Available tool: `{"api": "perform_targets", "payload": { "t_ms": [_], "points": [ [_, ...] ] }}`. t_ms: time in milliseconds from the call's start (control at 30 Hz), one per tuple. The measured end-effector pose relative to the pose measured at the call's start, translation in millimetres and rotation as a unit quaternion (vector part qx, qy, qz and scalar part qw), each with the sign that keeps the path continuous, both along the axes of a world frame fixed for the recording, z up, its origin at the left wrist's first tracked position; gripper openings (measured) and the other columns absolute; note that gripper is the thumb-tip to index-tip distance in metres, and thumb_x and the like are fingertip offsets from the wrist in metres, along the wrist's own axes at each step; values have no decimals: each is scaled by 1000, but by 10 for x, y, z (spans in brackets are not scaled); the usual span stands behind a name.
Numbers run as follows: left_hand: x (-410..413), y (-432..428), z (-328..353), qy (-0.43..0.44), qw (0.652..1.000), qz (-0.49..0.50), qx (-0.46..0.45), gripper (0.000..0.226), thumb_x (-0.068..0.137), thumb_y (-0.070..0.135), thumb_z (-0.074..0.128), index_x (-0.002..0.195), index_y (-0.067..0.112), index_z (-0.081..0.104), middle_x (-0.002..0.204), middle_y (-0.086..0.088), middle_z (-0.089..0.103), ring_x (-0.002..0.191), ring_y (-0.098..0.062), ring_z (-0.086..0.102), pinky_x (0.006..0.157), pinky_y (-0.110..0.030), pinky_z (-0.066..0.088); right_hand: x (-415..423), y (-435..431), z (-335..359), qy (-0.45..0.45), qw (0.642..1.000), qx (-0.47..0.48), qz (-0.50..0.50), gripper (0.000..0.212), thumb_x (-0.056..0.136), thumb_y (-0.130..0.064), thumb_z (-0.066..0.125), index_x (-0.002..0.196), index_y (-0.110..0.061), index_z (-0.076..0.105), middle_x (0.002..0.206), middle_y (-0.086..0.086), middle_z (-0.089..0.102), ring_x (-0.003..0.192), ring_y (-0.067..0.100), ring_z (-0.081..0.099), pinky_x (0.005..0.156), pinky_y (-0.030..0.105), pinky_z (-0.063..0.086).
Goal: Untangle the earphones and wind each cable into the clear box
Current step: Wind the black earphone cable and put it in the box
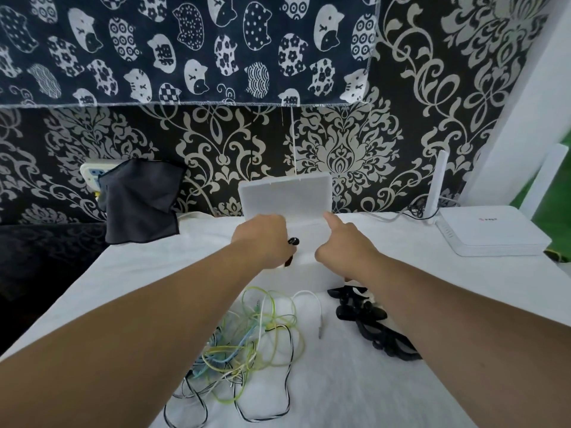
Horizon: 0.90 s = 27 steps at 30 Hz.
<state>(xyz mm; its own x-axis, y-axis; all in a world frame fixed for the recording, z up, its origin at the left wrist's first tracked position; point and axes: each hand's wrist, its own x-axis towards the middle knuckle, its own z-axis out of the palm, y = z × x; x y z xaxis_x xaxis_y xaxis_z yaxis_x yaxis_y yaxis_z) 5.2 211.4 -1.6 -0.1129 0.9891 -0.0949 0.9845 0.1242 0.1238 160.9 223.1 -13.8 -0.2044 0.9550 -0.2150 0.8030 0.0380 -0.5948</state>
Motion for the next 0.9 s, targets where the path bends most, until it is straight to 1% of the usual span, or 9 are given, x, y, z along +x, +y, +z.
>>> {"api": "perform_targets", "payload": {
  "t_ms": [67,167,267,433,500,567,667,833,900],
  "points": [
    [-43,54,-53,43,998,-19,-37,23,88,39,62,86,17,57,83,0,58,80,-23,57,64,-30,44,-6,6,-5,4,1000,0,3,85,84,-16,46,158,-32,8,144,9,39,109,28,56,89,41,52],
    [-53,99,-64,97,991,-42,-86,29,88,32,61,67,18,46,73,1,52,74,-22,54,63,-30,43,-25,19,-10,-2,1000,0,7,84,85,-14,45,158,-30,7,144,8,39,109,27,55,88,40,51],
    [-23,114,-12,163,978,-68,-106,28,87,21,60,66,17,42,70,1,48,72,-21,52,63,-30,44,-57,13,-11,-4,1000,-3,10,84,85,-15,45,158,-29,6,145,9,39,112,28,54,90,40,50],
    [-104,159,44,231,957,-170,-53,34,85,36,72,70,14,50,70,-1,50,71,-25,56,61,-31,46,-62,36,-15,-2,1000,-19,0,85,85,-15,44,158,-30,4,134,12,50,105,30,58,88,42,54],
    [-169,169,26,206,959,-196,-25,22,85,36,70,83,15,64,84,-3,62,82,-26,62,69,-34,53,-83,46,-2,-13,999,-30,-2,85,87,-12,42,158,-29,-1,124,12,58,99,30,60,84,42,56],
    [-226,170,5,126,974,-186,-20,13,87,26,62,86,17,71,91,-3,68,88,-25,65,75,-37,56,-118,43,6,-26,999,-29,-2,85,90,-7,40,159,-26,-5,122,13,60,97,30,60,82,41,56],
    [-321,181,34,35,990,-140,4,23,90,11,52,88,23,72,96,1,71,88,-21,66,80,-38,57,-155,46,42,-25,1000,-9,0,83,91,-3,37,159,-25,-4,134,13,55,90,30,60,81,40,56],
    [-461,127,85,-23,994,-100,46,38,92,0,45,101,27,69,94,9,63,92,-16,61,86,-33,53,-190,159,115,-30,999,23,12,84,91,3,34,159,-30,-2,159,10,33,96,34,61,71,36,53],
    [-499,70,96,-46,993,-92,54,39,91,-2,44,100,25,71,93,8,65,93,-16,63,87,-32,53,-179,190,95,-17,1000,16,4,80,92,3,32,159,-30,3,162,6,26,103,33,60,76,36,55]
  ]
}}
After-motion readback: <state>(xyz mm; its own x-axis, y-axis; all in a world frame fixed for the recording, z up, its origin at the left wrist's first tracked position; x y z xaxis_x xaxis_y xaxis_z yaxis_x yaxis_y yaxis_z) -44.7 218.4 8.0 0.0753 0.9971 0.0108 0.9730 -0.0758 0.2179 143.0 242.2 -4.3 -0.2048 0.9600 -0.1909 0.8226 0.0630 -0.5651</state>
